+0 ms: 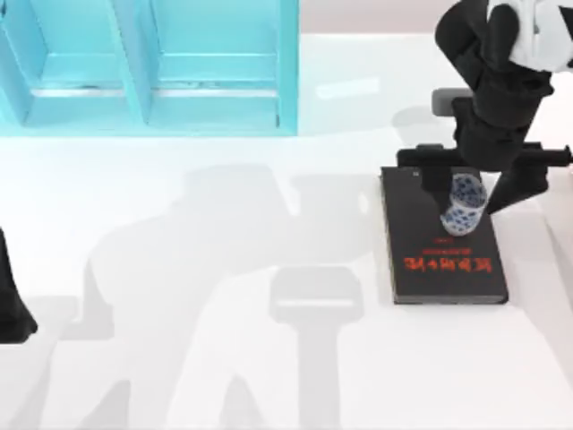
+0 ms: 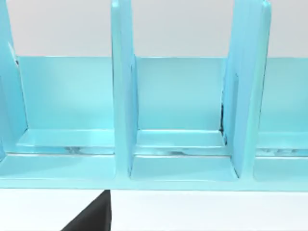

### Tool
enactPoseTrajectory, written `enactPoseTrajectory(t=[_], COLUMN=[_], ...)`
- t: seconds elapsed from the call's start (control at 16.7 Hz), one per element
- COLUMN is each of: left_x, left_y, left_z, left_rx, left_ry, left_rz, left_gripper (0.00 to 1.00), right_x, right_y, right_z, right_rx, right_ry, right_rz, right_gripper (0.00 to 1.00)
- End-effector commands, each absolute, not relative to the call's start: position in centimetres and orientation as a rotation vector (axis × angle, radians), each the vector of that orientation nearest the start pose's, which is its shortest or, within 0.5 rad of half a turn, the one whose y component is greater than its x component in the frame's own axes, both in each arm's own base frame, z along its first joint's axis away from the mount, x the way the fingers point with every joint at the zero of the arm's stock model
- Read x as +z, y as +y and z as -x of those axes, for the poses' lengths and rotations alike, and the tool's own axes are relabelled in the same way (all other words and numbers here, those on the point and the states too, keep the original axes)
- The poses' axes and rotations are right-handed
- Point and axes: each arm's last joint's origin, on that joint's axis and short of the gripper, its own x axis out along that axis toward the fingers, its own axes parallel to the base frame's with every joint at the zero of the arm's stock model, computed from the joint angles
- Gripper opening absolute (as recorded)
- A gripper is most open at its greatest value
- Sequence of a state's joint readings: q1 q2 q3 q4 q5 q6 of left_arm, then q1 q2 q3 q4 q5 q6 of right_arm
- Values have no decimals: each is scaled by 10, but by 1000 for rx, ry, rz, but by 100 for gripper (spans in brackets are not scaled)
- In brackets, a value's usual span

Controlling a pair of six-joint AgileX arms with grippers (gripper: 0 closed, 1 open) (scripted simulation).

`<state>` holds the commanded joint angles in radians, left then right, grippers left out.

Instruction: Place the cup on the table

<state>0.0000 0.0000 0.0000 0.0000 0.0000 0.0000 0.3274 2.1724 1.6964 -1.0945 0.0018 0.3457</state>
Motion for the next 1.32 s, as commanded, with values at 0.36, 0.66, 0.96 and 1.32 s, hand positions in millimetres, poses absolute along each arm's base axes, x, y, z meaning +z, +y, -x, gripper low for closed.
enactPoseTrajectory(t=[0.36,0.66,0.96,1.32], left_x=[160,160,160,160], left_y=[-1,-1,-1,-1], left_z=[-106,-106,-106,-106], left_rx=[0,0,0,0], left_ry=[0,0,0,0], left_rz=[0,0,0,0], left_gripper=[100,100,100,100], right_x=[160,160,165,206], right_y=[139,139,139,138], right_z=[-397,-397,-398,-397], right_rx=[-6,-6,-8,-11], right_ry=[1571,1571,1566,1576], right_rz=[-8,-8,-12,-10], right_gripper=[0,0,0,0])
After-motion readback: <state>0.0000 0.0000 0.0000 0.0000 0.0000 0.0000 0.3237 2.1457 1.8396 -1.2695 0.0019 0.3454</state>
